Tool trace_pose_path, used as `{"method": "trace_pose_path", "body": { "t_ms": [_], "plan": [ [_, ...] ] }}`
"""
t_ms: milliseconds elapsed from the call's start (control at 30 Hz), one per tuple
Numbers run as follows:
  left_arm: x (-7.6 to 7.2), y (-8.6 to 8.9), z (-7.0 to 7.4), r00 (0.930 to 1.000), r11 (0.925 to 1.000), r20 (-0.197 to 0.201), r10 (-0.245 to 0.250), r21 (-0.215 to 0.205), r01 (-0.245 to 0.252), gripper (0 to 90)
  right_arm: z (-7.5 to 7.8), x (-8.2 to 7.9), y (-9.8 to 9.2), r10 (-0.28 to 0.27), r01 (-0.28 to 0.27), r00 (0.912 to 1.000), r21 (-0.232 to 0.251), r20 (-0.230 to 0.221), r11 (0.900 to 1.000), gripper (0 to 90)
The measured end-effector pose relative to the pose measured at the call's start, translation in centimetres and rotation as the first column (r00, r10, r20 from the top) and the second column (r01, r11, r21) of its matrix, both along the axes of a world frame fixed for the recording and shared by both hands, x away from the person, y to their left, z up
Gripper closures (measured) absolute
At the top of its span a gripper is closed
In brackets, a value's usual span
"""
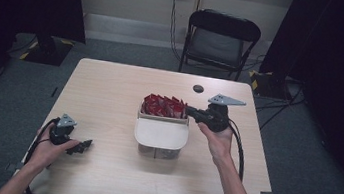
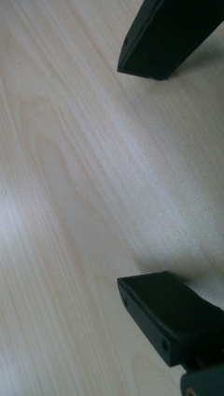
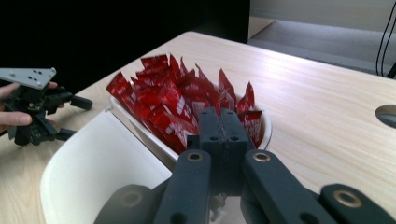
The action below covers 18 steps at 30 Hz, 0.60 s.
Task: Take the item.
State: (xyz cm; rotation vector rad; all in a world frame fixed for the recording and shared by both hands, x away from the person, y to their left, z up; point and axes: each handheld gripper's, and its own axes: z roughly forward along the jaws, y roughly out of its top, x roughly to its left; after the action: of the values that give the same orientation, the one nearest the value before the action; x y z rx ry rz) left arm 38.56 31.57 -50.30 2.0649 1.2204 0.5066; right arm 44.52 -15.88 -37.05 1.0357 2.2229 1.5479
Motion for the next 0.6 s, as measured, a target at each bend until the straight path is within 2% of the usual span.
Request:
{"method": "trace_pose_path", "body": {
  "t_ms": [600],
  "plan": [
    [0.0,0.0,0.0,1.0,1.0,0.0,0.0,0.0,0.0,0.2,0.79,-0.52,-0.26,-0.002,0.002,0.9998,0.027,0.021,1.0,90.0]
  ]
}}
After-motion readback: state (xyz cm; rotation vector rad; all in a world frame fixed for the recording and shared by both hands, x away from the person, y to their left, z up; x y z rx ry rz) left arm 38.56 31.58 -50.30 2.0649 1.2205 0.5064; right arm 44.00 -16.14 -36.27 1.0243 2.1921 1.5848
